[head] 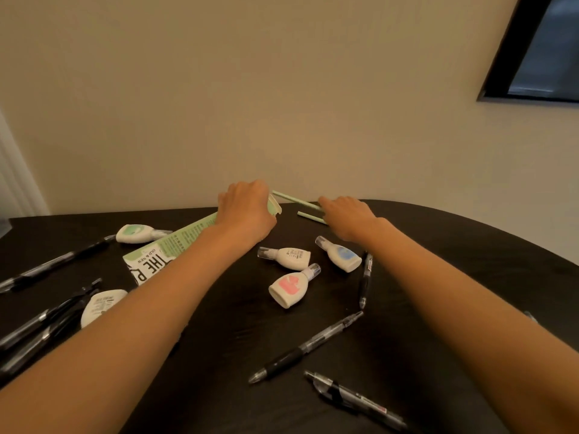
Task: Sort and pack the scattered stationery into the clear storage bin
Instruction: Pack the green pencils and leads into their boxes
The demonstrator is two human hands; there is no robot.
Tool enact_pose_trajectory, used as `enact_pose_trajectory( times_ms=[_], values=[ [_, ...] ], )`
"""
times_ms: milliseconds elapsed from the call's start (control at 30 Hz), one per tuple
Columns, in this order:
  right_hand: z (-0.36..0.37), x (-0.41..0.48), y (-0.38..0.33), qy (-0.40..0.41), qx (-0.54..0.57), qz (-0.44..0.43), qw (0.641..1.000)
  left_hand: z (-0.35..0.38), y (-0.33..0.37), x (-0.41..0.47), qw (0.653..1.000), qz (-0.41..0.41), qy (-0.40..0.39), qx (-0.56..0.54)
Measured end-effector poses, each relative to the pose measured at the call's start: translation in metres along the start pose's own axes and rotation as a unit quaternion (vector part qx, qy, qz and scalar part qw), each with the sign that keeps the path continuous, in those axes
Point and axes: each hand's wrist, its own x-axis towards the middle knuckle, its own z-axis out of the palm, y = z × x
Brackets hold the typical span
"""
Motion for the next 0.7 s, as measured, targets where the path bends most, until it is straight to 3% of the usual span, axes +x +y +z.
enact_pose_trajectory(
  times_ms=[133,267,333,467,567,600,633,700],
  values=[
    [0.011,-0.008,0.022,-0.084,0.009,0.086,0.993,0.007,0.003,-0.003,1.0,0.001,-0.013,0.01],
    [0.009,-0.012,0.031,-0.086,-0.001,0.089,0.992,0.006,-0.003,-0.007,0.999,0.007,-0.001,0.046],
    [0.003,-0.015,0.027,-0.063,-0.017,0.083,0.994,0.003,-0.006,-0.011,0.998,0.007,-0.001,0.059],
    [-0.022,-0.027,0.008,0.057,-0.013,0.057,0.997,-0.008,-0.007,-0.024,0.998,0.008,0.0,0.061],
    [-0.045,-0.04,-0.012,0.083,0.159,0.06,0.982,-0.023,-0.009,-0.041,0.998,0.004,0.002,0.055],
    [-0.05,-0.046,-0.02,0.066,0.265,0.069,0.96,-0.029,-0.011,-0.048,0.998,0.004,-0.001,0.059],
    [-0.056,-0.056,-0.032,0.036,0.394,0.077,0.915,-0.036,-0.014,-0.059,0.998,0.004,-0.002,0.06],
    [-0.062,-0.076,-0.051,-0.05,0.618,0.103,0.778,-0.046,-0.022,-0.075,0.998,0.001,0.003,0.06]
  ],
)
